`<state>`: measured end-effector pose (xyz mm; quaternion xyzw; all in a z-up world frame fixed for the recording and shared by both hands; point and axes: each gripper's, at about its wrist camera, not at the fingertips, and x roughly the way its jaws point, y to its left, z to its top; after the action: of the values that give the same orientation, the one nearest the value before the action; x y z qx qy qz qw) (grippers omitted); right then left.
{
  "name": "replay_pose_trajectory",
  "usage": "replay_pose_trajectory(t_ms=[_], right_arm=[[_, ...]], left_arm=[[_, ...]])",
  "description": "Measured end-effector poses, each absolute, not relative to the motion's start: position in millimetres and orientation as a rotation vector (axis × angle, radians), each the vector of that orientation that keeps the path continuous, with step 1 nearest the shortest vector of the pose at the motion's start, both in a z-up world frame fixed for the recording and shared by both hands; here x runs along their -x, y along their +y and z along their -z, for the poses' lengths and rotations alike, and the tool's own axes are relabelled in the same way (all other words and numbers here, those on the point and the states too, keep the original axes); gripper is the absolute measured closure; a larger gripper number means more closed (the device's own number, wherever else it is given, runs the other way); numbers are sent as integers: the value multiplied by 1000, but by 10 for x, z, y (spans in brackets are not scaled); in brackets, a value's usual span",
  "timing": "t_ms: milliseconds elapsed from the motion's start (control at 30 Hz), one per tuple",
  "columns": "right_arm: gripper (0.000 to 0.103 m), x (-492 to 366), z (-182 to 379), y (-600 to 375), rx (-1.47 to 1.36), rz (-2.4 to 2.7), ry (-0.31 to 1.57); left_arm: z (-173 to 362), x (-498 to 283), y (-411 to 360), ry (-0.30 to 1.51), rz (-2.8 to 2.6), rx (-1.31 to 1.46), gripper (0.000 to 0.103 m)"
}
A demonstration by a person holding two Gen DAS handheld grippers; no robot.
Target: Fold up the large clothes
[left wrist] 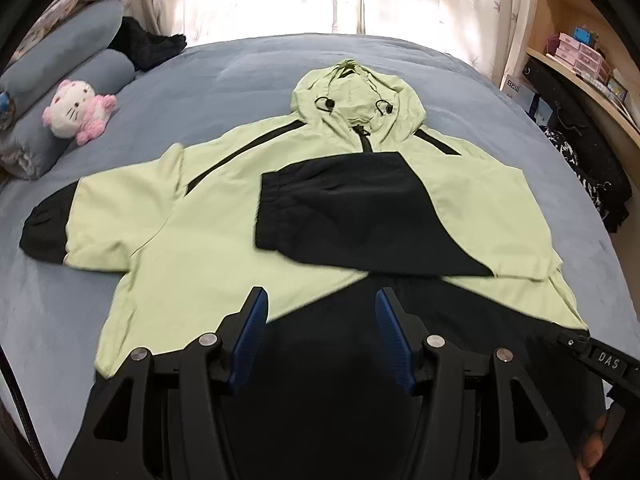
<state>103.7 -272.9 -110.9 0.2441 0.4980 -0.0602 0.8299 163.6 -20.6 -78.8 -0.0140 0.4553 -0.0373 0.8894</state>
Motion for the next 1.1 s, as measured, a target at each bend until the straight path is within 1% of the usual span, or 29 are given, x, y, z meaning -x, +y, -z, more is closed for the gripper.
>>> replay_pose_trajectory(t_ms=[167, 333, 500, 633, 767, 900, 1100], right_arm=[[90, -806, 910, -2469, -439, 89, 1048], [90, -614, 774, -2192, -364, 71, 1050], [85, -497, 755, -1881, -297, 38, 1080], [84, -468, 735, -1618, -238, 25, 1089], [84, -498, 673, -1313, -173, 6, 1075], [84, -626, 652, -919, -96, -30, 1067], [84, -934, 700, -136, -10, -114, 1038]], left_arm=[[625, -1311, 41, 921, 33, -3, 48], [525, -1003, 337, 912, 12, 0, 44], [478, -760, 671, 905, -17, 12, 43], [457, -655, 971, 898, -45, 30, 43], [492, -612, 1374, 902, -76, 80, 42], [589, -611, 1941, 906, -42, 209, 41], [767, -783, 2727, 906, -45, 344, 41]])
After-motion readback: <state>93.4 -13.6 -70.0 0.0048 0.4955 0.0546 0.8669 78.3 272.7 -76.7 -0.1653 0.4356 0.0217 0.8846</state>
